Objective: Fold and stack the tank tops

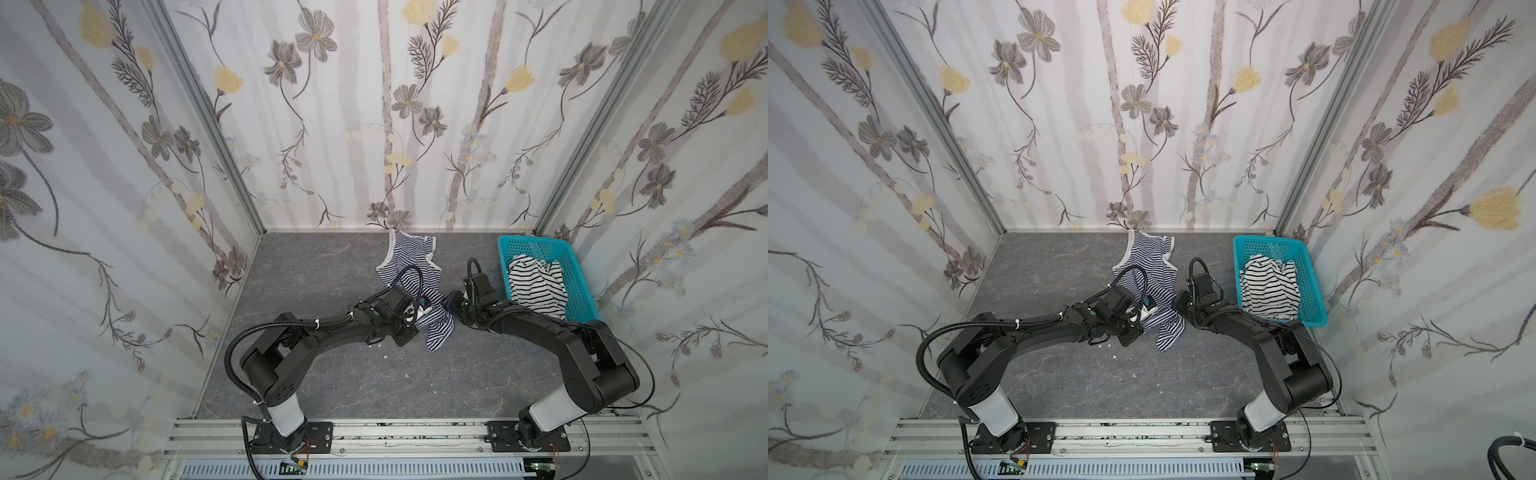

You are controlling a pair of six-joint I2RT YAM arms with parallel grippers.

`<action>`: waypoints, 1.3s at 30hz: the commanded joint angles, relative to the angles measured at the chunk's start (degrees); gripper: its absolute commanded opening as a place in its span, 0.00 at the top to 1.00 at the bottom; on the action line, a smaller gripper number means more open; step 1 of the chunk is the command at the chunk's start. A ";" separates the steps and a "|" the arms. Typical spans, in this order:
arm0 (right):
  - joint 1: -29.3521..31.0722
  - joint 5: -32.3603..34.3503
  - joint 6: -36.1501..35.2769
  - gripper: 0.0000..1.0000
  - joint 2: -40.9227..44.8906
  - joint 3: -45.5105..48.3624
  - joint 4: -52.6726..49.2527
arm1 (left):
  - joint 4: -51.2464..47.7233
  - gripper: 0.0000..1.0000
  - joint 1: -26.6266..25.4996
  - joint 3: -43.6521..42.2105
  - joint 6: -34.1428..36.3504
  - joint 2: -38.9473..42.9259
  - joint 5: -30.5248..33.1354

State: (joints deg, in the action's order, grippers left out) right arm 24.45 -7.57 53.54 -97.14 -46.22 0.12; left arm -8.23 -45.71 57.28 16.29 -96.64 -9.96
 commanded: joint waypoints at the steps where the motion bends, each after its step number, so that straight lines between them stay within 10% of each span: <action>1: 1.06 1.43 -2.11 0.43 3.47 -0.35 -1.92 | -1.41 1.00 1.73 -0.62 2.37 3.14 3.70; 14: 14.11 9.31 4.23 0.50 12.65 6.52 -11.54 | -2.16 1.00 4.54 -2.84 1.55 6.99 5.00; 32: 21.78 10.63 8.39 0.68 -3.05 3.81 -10.11 | -1.78 1.00 7.29 -3.65 0.49 7.67 3.89; 39: 22.05 11.85 5.61 0.89 -3.67 1.48 -14.27 | -1.76 1.00 8.89 -4.18 1.17 8.48 4.42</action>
State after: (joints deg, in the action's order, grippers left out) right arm 46.35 2.46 60.25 -100.73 -44.23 -10.11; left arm -10.50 -37.47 53.36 16.69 -88.75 -5.82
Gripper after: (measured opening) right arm 0.141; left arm 0.063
